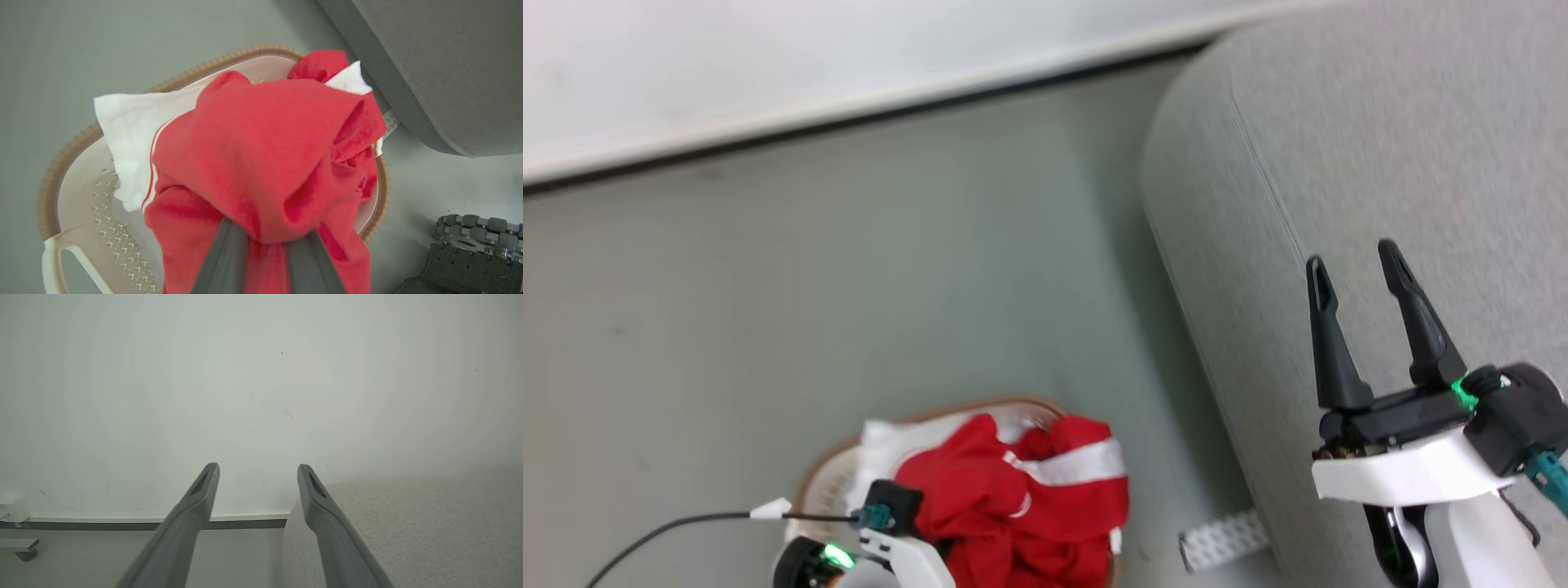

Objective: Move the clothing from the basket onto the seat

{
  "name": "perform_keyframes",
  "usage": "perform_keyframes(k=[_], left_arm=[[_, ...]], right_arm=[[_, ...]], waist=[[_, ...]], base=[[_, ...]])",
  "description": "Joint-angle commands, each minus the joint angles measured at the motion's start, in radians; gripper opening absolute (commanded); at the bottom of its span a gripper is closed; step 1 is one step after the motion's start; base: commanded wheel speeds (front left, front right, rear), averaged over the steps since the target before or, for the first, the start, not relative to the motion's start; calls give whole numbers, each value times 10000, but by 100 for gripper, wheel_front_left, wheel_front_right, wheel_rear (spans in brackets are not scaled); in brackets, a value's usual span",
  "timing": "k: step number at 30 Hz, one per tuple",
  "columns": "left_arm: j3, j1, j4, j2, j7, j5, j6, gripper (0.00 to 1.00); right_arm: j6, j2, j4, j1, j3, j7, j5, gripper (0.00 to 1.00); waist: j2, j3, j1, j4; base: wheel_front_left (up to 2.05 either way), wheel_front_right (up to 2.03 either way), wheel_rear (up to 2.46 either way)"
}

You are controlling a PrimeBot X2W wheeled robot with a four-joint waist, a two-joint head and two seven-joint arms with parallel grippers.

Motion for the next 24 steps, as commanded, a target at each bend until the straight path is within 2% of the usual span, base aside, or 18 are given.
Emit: perform_keyframes(k=[1, 11, 24], left_arm=[[-45, 204, -120, 8, -121, -203, 5, 0], [-136, 816, -1834, 425, -382, -591, 5, 0], [1246, 1689, -6933, 1295, -360, -854, 823, 0]], right_arm=[[-21, -17, 64, 202, -20, 10, -90, 100], [-21, -137, 298, 969, -181, 8, -207, 100], [-21, -365, 550, 1570, 120, 10, -51, 100]], waist=[[0, -926, 1, 687], [0, -2254, 1, 1874], [0, -3408, 1, 2678]], base=[[0, 0, 0], [0, 0, 0], [0, 0, 0]])
